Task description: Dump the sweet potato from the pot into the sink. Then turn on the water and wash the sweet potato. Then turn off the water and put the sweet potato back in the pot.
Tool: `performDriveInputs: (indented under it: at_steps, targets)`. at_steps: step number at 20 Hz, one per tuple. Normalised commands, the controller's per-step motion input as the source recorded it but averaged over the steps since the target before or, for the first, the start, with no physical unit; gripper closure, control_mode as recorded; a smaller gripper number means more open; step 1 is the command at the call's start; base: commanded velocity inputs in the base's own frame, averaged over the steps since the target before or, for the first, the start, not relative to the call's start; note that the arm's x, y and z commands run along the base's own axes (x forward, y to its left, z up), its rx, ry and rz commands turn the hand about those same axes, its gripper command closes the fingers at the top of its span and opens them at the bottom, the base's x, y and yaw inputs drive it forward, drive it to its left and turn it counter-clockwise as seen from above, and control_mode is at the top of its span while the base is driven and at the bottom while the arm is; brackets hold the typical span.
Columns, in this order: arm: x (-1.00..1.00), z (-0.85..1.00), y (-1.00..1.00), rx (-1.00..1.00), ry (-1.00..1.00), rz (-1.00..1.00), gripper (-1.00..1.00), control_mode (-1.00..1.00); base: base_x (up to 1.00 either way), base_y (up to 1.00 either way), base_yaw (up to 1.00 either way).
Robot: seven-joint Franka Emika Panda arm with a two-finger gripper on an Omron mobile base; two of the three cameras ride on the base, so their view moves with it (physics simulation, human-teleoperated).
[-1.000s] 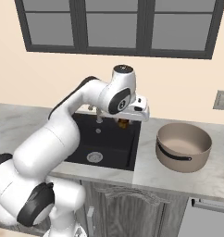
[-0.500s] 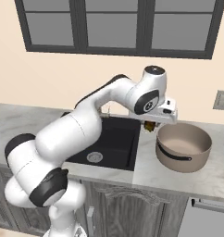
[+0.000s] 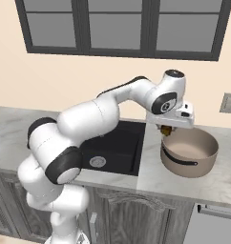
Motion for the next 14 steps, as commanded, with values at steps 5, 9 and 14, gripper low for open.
performDriveInputs:
  at_steps: [5,9,14]
  targets:
    - [0.62,-0.29,-0.39,0.03,0.08,0.0,1.0,-1.0,0.0,0.0,0.0]
    - [0.44,-0.36,-0.43,0.03,0.08,0.0,1.0,-1.0,0.0,0.0,0.0]
    - [0.12,-0.33,-0.38,0.06,0.08,0.0,1.0,-1.0,0.0,0.0,0.0]
